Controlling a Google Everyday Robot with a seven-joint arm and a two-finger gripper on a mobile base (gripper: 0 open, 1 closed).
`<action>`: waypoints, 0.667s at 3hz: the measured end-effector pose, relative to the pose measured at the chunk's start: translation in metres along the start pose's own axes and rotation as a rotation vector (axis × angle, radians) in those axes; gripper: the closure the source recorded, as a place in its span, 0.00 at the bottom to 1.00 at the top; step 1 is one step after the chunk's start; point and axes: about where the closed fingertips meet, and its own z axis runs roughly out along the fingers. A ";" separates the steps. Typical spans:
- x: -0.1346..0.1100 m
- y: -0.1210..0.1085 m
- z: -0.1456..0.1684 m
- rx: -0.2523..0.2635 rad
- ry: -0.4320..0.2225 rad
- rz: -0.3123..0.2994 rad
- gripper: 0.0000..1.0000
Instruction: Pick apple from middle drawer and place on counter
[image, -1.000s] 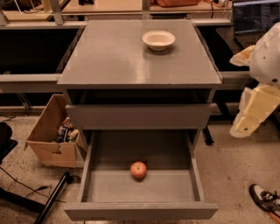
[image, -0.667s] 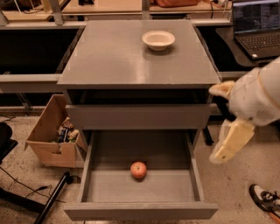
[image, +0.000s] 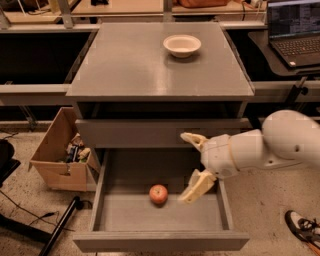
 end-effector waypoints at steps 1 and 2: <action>0.004 -0.049 0.056 0.085 -0.162 -0.016 0.00; 0.028 -0.064 0.071 0.134 -0.172 0.024 0.00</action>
Offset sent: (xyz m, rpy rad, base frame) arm 0.0465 0.0304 -0.0237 0.1321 -0.0681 -0.0231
